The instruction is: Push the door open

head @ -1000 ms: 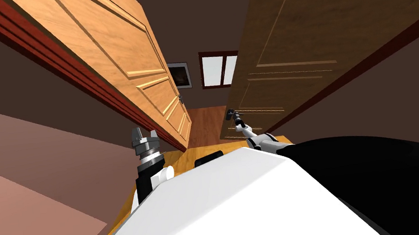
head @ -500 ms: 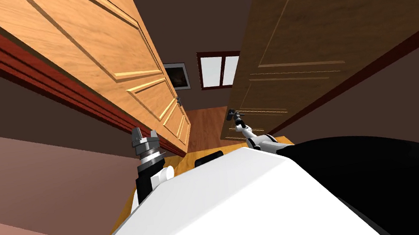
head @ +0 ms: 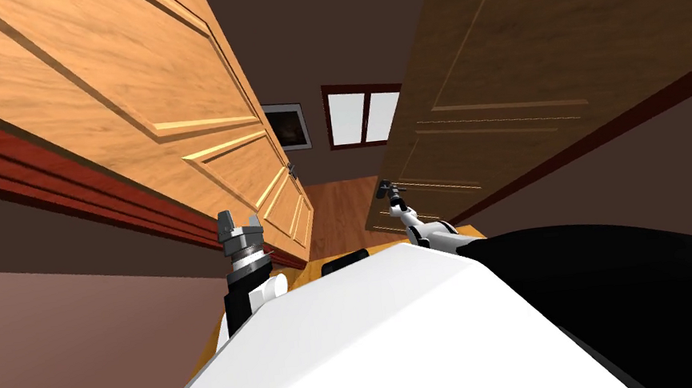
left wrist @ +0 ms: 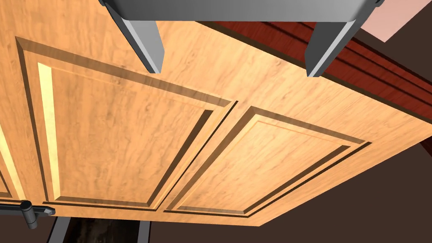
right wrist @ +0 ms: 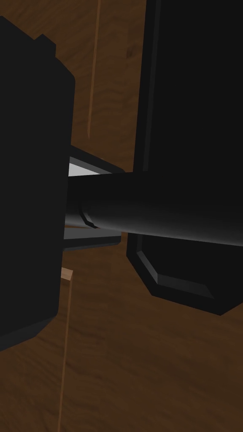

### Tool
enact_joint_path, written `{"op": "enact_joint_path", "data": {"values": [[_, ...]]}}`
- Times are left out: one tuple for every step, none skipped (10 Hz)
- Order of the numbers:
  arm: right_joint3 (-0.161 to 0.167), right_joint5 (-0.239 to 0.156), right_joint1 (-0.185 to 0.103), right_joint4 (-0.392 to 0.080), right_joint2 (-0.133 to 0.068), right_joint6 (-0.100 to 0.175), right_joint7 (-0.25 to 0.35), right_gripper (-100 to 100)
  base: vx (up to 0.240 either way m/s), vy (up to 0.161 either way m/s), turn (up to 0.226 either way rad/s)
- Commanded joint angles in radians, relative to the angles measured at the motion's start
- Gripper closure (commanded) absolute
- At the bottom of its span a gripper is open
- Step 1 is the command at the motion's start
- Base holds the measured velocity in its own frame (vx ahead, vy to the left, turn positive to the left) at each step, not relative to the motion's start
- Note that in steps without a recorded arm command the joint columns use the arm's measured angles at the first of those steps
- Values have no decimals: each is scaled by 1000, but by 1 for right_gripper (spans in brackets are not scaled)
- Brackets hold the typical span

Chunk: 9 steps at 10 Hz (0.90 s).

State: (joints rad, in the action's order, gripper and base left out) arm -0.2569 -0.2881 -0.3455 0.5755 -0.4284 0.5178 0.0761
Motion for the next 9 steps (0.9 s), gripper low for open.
{"op": "enact_joint_path", "data": {"values": [[-23, -6, -6, -19, -18, 9, -9, 100, 182, 37, -74], [-34, -10, -8, -24, -17, 9, -17, 100, 194, 31, -76], [-45, -13, -9, -29, -17, 10, -25, 100, 210, 38, -83], [-55, -15, -11, -34, -16, 10, -33, 100, 191, 31, -86], [-65, -18, -13, -38, -16, 10, -40, 100, 191, 12, -68], [-78, -22, -15, -45, -15, 11, -50, 100, 221, 31, -95], [-78, -22, -15, -45, -15, 11, -50, 100, 141, 24, -46], [-94, -26, -17, -52, -14, 11, -62, 100, 146, 28, -51], [-97, -27, -18, -54, -14, 11, -64, 100, 152, 37, -68]]}}
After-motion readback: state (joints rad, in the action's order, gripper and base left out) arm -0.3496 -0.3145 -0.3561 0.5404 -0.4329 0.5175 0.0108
